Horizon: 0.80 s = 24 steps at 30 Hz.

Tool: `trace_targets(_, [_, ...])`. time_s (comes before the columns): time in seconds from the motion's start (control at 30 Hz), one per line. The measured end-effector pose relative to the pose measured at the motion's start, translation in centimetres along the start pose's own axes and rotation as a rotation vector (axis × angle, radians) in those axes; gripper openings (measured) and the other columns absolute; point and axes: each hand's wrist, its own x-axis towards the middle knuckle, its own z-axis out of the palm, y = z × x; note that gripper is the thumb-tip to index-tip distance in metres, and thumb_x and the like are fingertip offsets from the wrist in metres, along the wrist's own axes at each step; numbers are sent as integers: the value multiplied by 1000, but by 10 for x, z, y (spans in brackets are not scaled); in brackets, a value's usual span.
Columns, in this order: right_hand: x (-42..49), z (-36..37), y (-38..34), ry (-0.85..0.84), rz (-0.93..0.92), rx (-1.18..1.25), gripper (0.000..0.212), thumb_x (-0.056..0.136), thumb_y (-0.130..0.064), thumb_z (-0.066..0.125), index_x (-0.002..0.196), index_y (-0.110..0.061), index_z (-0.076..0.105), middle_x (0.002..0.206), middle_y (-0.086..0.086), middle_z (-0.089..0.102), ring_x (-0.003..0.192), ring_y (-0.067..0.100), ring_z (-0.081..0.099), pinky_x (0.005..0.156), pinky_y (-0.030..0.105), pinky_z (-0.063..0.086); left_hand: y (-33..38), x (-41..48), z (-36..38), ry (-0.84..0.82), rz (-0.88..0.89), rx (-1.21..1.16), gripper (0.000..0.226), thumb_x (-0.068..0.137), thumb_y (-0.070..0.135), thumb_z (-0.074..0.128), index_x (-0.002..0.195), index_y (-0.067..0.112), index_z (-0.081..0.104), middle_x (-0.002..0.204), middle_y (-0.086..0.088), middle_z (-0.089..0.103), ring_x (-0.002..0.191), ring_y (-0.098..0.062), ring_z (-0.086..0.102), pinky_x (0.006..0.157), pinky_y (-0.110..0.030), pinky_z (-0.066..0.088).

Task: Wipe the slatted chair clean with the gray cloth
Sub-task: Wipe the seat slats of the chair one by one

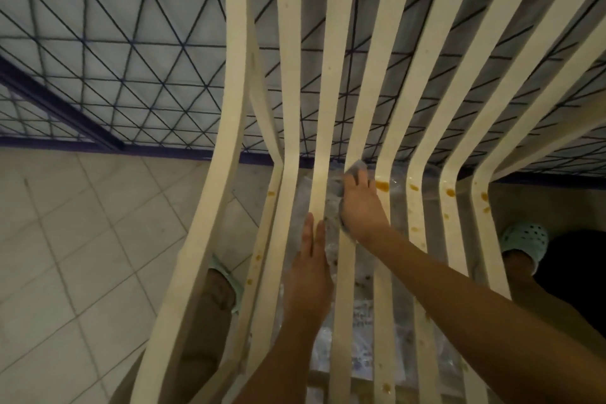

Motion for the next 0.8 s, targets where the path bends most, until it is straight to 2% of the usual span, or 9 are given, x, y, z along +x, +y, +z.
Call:
trace_targets(0.07, [-13,5,1,-17,-5,12,65,90,-4,56,147,-5,26,146,19,23,132,39,29,105,41,40,0,0,-3,-8,7,20,80,96,10,44,153,26,-10,156,10,-29,74,-14,57,54,-27,52])
trace_targets(0.2, [-21,-4,3,-42,-134,-183,64,91,-14,57,145,3,25,145,23,26,133,38,27,111,40,30,2,1,1,-3,6,9,81,95,7,45,153,26,-9,157,10,-27,77,-12,57,51,-24,49])
trace_targets(0.37, [16,-8,0,-33,-136,-382,65,86,-13,61,140,5,29,145,28,23,131,43,30,106,43,37,-4,1,8,21,25,-26,78,98,8,42,150,29,-13,157,12,-26,69,-10,55,50,-25,51])
trace_targets(0.53, [17,6,2,-20,-115,-350,64,88,-12,55,143,4,27,147,26,25,132,44,30,104,46,36,-8,4,12,57,33,-39,74,99,10,43,154,27,-4,158,13,-23,67,-8,56,48,-27,52])
trace_targets(0.6, [-3,9,-1,-23,-133,-320,65,90,-13,54,145,5,24,148,27,23,134,44,28,107,46,34,-5,4,3,60,56,-114,65,101,13,38,154,27,2,160,13,-17,90,-5,61,59,-29,57])
trace_targets(0.63, [-16,11,-5,-26,-138,-289,64,92,-13,52,146,4,23,149,27,20,136,44,26,109,46,33,-3,3,-2,70,53,-191,59,103,14,34,154,26,6,160,13,-12,109,-1,54,73,-29,57])
trace_targets(0.7, [-49,13,-12,-35,-147,-249,60,94,-12,49,146,2,24,152,26,18,140,43,21,113,46,29,3,1,-10,89,57,-331,52,104,14,30,153,20,13,160,10,1,132,4,25,105,-25,39])
trace_targets(0.77, [-84,10,-19,-46,-156,-237,59,95,-10,48,147,2,23,152,26,16,140,42,21,114,42,27,5,-1,-13,119,49,-403,49,104,13,33,151,15,21,160,6,12,143,-3,16,115,-19,20])
trace_targets(0.8, [-102,11,-21,-40,-158,-240,58,96,-8,48,147,1,23,153,25,15,140,41,22,115,41,27,2,-2,-9,144,54,-399,48,103,12,35,150,14,26,159,6,16,145,-7,18,116,-20,20])
